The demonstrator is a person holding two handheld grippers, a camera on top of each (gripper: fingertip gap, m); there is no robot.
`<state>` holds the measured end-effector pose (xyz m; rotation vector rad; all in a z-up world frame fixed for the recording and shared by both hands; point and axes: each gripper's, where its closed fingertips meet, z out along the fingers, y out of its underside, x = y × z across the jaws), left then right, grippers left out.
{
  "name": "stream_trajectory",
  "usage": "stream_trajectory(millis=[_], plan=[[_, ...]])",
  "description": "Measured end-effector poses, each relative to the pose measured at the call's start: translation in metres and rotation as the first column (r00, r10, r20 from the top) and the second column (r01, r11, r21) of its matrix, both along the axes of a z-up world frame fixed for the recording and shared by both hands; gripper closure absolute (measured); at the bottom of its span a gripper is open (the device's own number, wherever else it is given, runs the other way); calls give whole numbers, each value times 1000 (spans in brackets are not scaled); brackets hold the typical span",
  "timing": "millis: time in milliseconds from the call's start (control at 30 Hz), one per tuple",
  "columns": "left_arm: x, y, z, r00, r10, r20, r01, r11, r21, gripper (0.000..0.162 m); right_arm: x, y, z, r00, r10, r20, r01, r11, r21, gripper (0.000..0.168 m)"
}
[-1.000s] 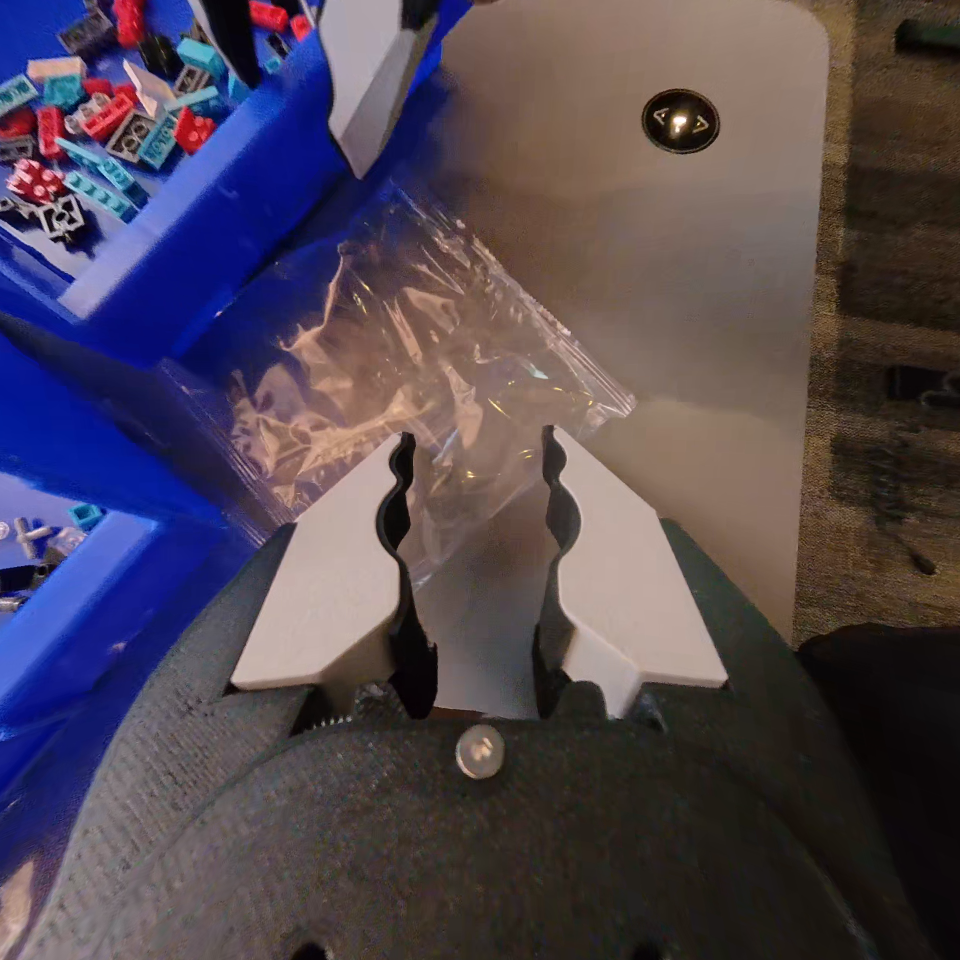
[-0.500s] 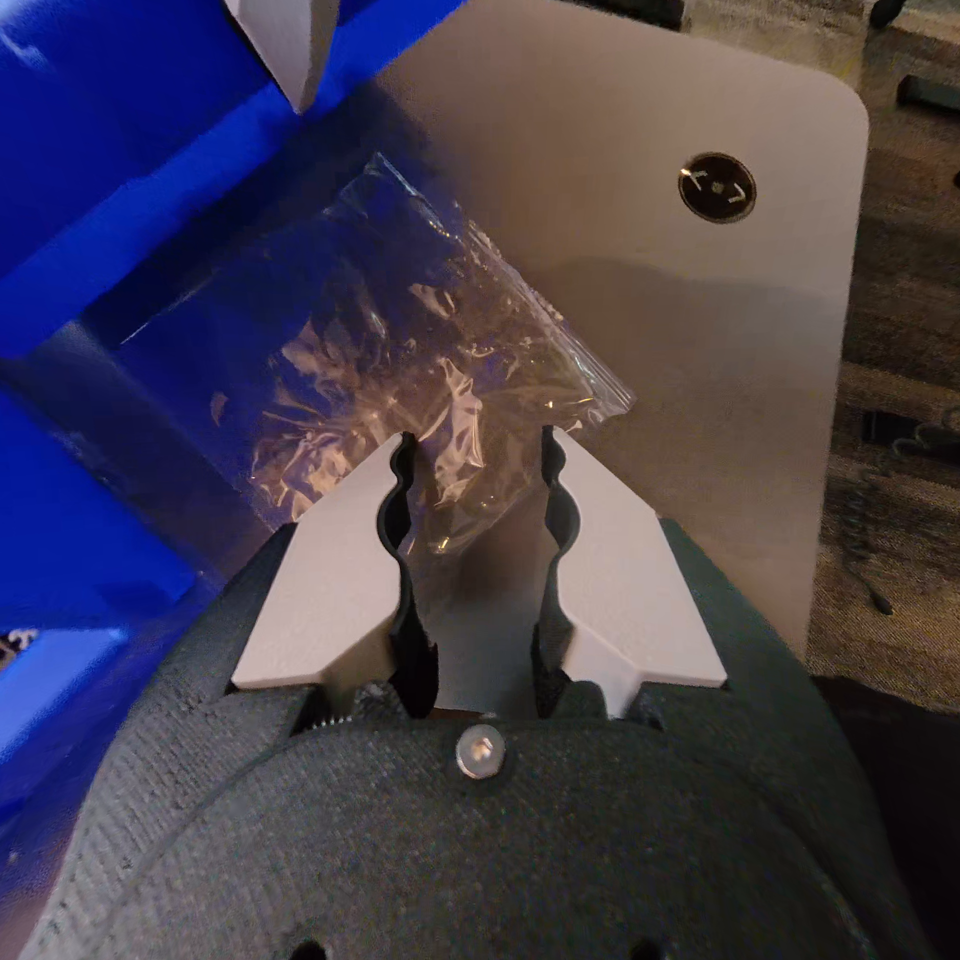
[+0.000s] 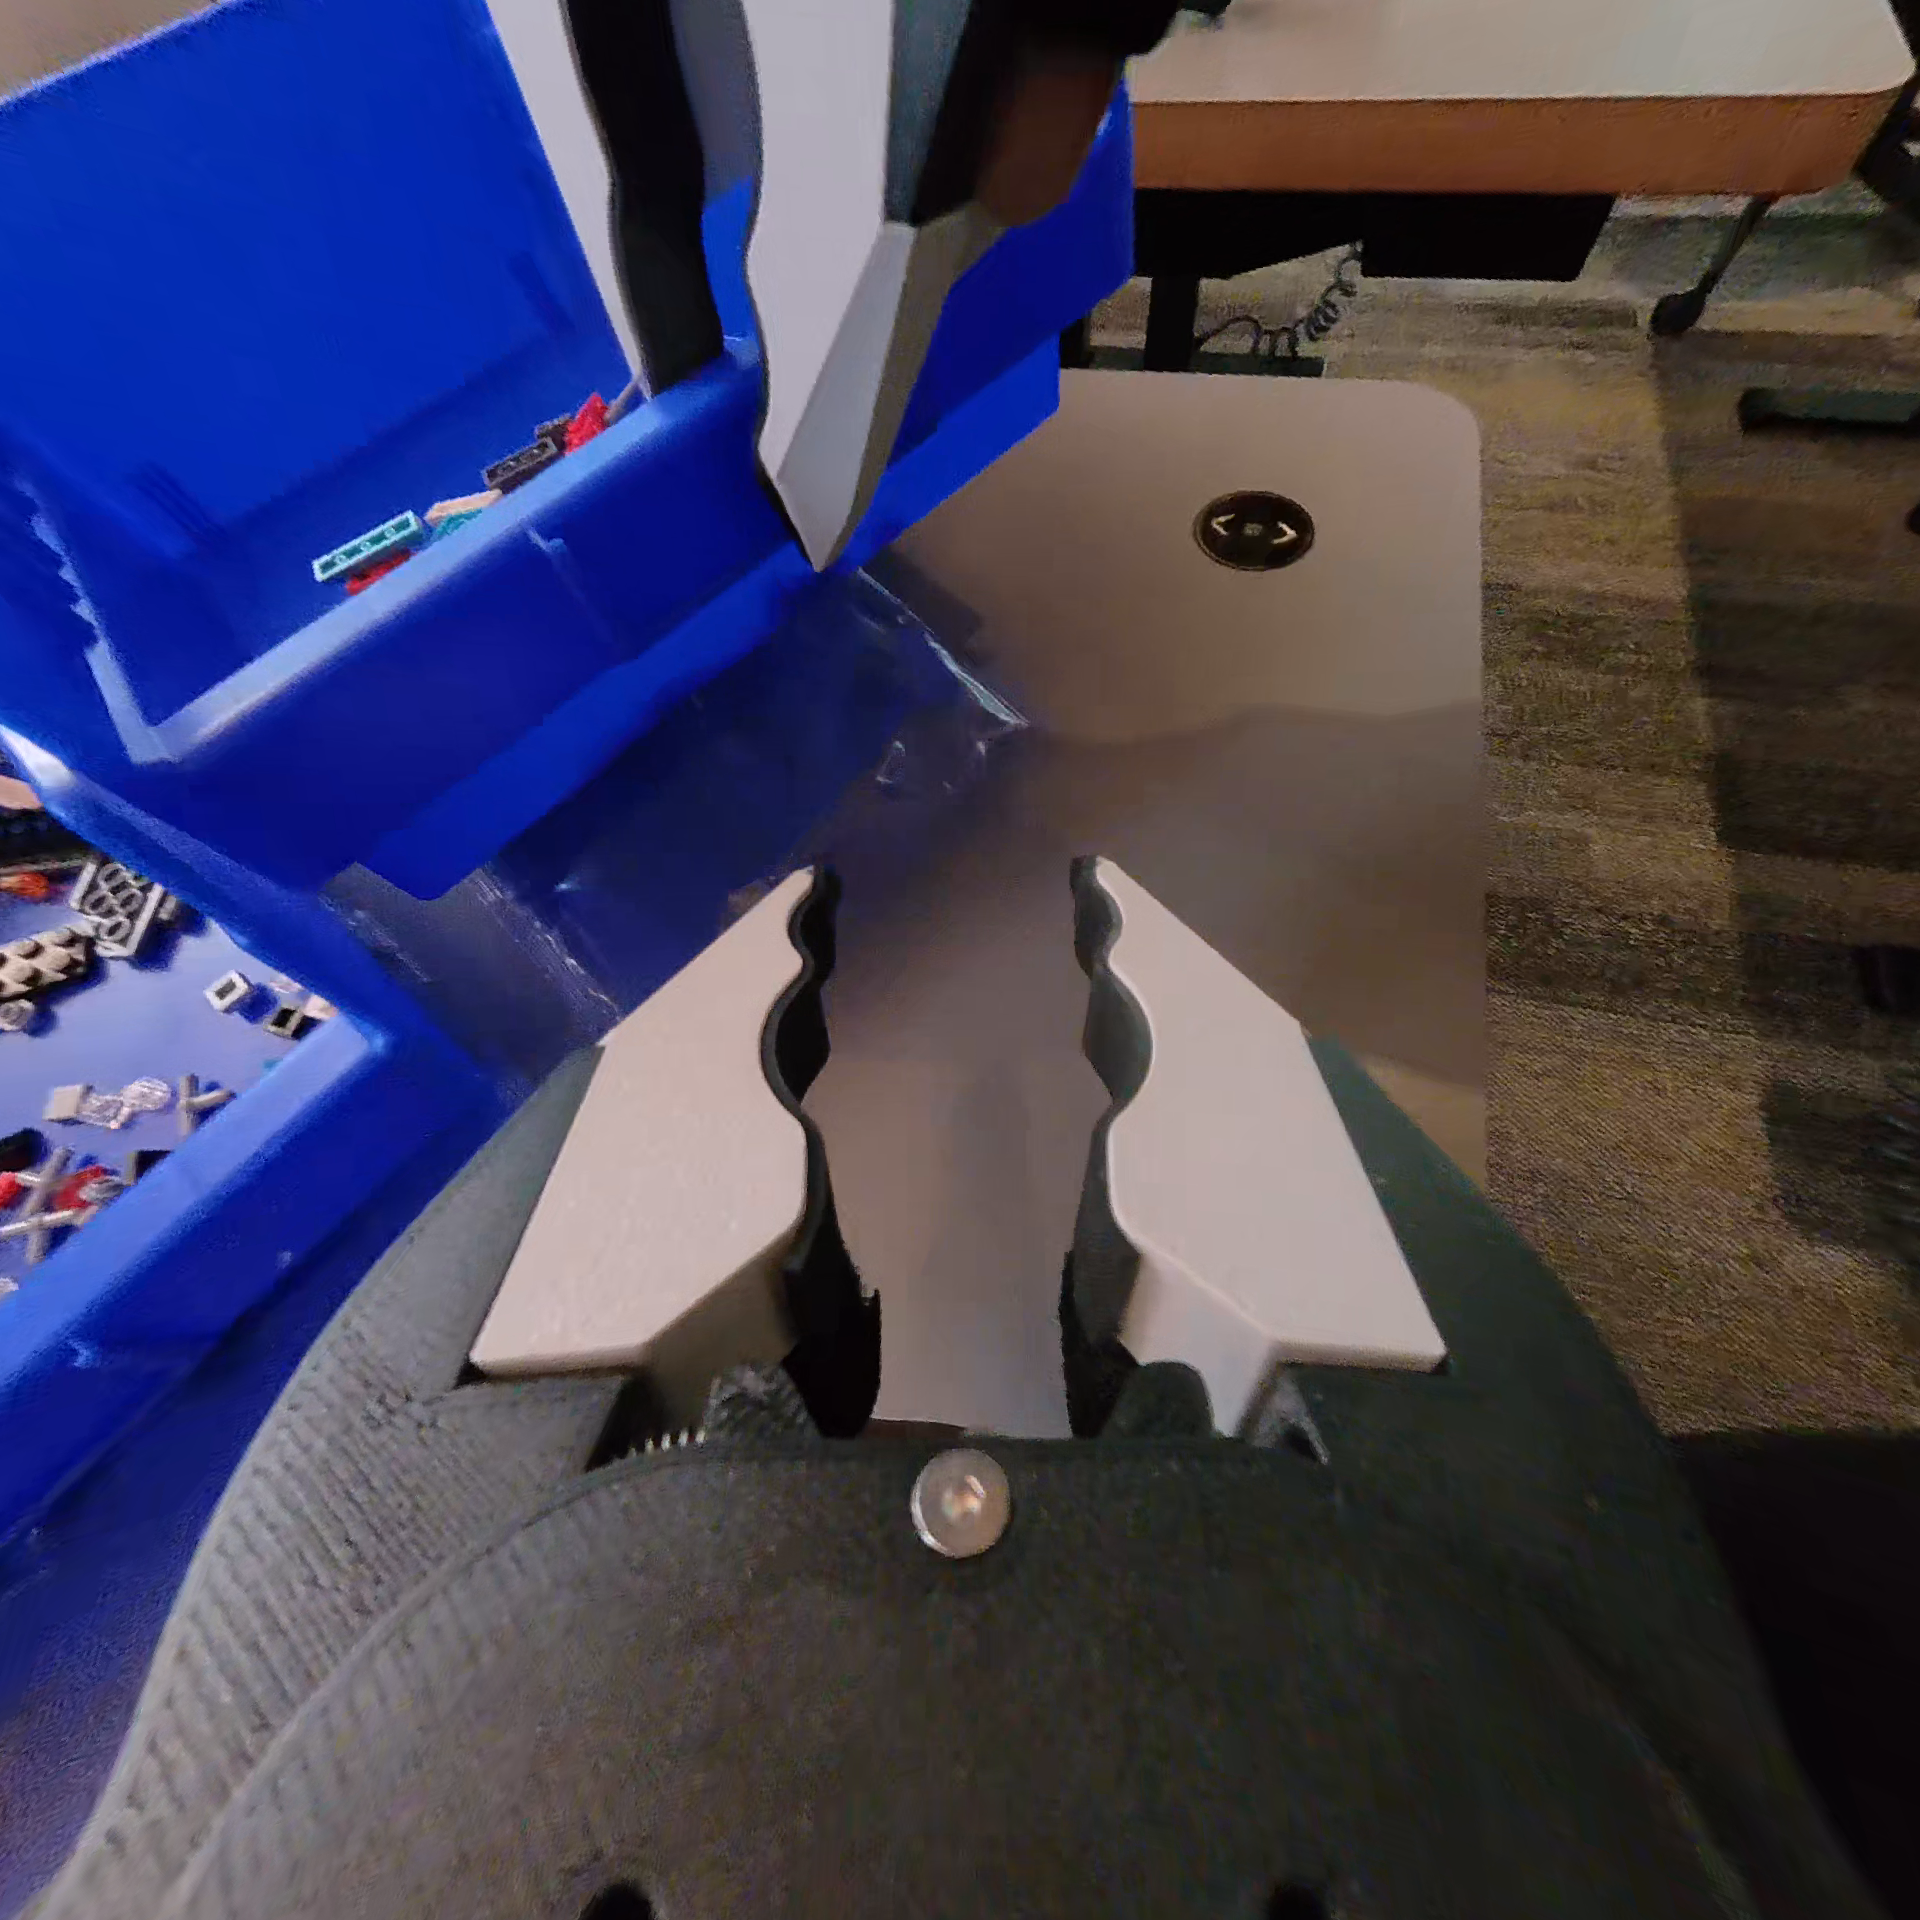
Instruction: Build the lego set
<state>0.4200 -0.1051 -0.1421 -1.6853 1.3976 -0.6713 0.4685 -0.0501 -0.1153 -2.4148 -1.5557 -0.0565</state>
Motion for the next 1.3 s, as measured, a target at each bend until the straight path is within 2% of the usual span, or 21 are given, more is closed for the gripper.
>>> stream_trajectory(millis=[167,400,467,567,700,800,867,967,1100,1300], plan=[[-10,-6,2,999,-11,33,13,998,-57,115,-14,-20,-4,999,11,-30,-11,1000,15,142],[-50,-14,16,993,-39,108,51,992,-114,113,-16,-30,-45,998,20,55,-22,999,25,144],[-68,-11,25,988,-24,152,45,990,-135,112,-17,-30,-45,999,3,37,-5,999,49,143],[-106,2,40,974,29,223,7,987,-159,109,-23,-30,-31,1000,-14,-28,16,994,104,140],[-175,36,51,947,156,282,-113,980,-162,107,-32,-34,8,997,-27,-79,41,981,188,137],[-232,67,49,913,286,291,-233,951,-203,107,-70,-39,34,979,16,-205,31,974,224,138],[-263,86,44,888,356,291,-294,926,-236,106,-108,-40,37,955,65,-291,5,972,235,139],[-298,111,35,859,427,283,-367,898,-242,106,-174,-33,21,902,110,-417,-8,971,239,139],[-326,128,24,841,465,277,-407,881,-243,105,-245,-16,-20,851,92,-518,30,974,222,139],[-351,138,20,844,457,280,-391,883,-260,105,-288,2,-62,824,31,-565,87,980,180,139]])
